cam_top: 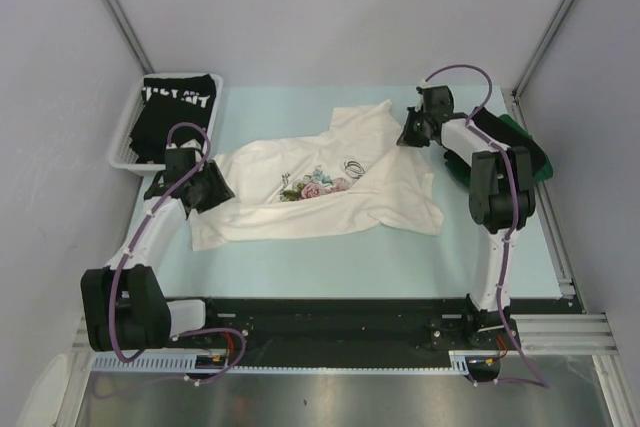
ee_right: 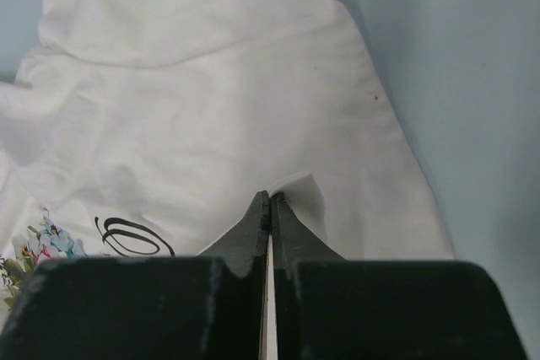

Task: Fold and stack the t-shirts

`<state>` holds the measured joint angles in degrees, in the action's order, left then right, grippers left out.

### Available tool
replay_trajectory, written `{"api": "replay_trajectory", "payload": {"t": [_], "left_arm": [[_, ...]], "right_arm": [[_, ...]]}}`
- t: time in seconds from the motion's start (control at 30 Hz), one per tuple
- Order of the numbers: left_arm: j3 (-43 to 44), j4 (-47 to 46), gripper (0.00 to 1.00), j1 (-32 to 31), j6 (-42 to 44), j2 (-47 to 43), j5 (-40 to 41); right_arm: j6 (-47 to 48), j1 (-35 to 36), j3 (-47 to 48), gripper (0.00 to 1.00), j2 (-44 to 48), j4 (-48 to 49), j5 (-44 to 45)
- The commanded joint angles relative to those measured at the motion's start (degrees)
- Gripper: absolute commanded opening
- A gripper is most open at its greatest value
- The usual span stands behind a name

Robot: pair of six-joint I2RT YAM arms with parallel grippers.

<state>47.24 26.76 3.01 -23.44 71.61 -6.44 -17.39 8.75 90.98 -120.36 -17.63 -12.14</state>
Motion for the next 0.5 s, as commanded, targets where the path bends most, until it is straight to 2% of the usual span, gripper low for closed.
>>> {"api": "replay_trajectory", "payload": {"t": [0.0, 0.13, 0.2, 0.23, 0.27, 0.33, 0.47], "left_arm": [[-0.2, -0.9, 0.53, 0.1, 0.2, -1.1, -0.9], [-0.2, -0.7, 0.53, 0.1, 0.4, -1.2, -0.9], [-0.2, -0.7, 0.53, 0.1, 0.4, -1.0, -0.9], [-0.2, -0.9, 0.53, 0.2, 0.4, -1.0, -0.9], [-0.2, -0.9, 0.53, 0.2, 0.4, -1.0, -1.0], [-0.3, -0.9, 0.53, 0.1, 0.3, -0.9, -0.9], [-0.4, -1.2, 0.53, 0.2, 0.1, -0.8, -1.2]], "right_arm": [[-0.3, 0.5, 4.5, 0.00, -2.2, 0.0, -0.2], [-0.1, 0.5, 6.0, 0.00, -5.0, -0.9, 0.2], [0.0, 0.5, 6.8, 0.06, -5.6, -2.2, 0.5], [0.0, 0.6, 6.8, 0.17, -5.9, -2.5, 1.1], [0.1, 0.6, 6.7, 0.20, -5.8, -2.7, 1.4], [0.0, 0.5, 5.9, 0.25, -5.2, -2.8, 2.1], [0.2, 0.7, 4.1, 0.28, -1.9, -2.8, 2.6]]}}
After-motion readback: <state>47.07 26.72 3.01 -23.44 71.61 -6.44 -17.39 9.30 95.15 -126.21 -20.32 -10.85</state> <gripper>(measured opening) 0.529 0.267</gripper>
